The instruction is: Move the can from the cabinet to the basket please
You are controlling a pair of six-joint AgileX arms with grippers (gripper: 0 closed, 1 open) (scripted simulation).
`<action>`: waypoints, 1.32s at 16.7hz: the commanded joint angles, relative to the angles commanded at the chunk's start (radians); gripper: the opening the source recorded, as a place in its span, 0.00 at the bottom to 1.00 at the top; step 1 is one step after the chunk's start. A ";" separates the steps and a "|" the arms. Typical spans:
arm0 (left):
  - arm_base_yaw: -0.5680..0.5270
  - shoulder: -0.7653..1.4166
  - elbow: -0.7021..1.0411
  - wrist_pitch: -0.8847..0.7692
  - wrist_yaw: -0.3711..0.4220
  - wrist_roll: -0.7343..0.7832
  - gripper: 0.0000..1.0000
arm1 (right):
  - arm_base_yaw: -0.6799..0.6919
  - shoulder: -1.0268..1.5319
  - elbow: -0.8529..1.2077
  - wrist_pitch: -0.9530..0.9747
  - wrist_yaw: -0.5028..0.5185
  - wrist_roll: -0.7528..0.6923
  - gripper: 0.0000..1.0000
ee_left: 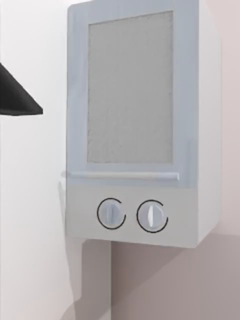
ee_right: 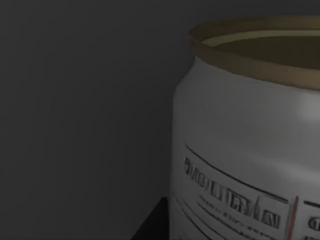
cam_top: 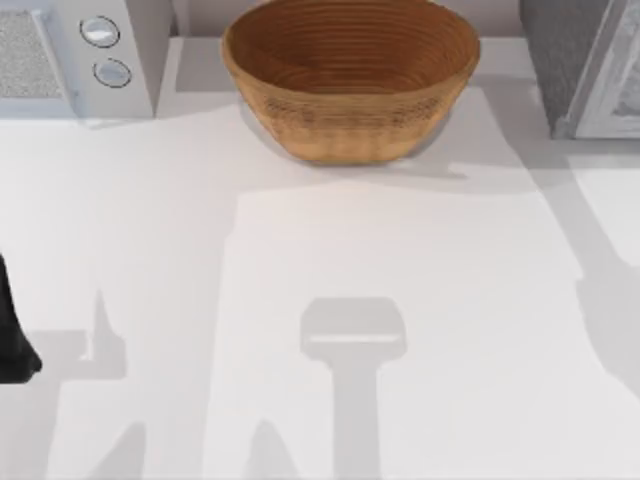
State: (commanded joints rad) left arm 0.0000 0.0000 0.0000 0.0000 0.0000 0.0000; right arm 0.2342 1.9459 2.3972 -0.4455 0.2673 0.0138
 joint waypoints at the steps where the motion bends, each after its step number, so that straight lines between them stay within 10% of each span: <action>1: 0.000 0.000 0.000 0.000 0.000 0.000 1.00 | 0.000 0.000 0.000 0.000 0.000 0.000 0.00; 22: 0.000 0.000 0.000 0.000 0.000 0.000 1.00 | 0.211 -0.472 -0.223 -0.253 0.202 0.001 0.00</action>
State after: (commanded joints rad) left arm 0.0000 0.0000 0.0000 0.0000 0.0000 0.0000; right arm 0.4454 1.4735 2.1746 -0.6982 0.4688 0.0152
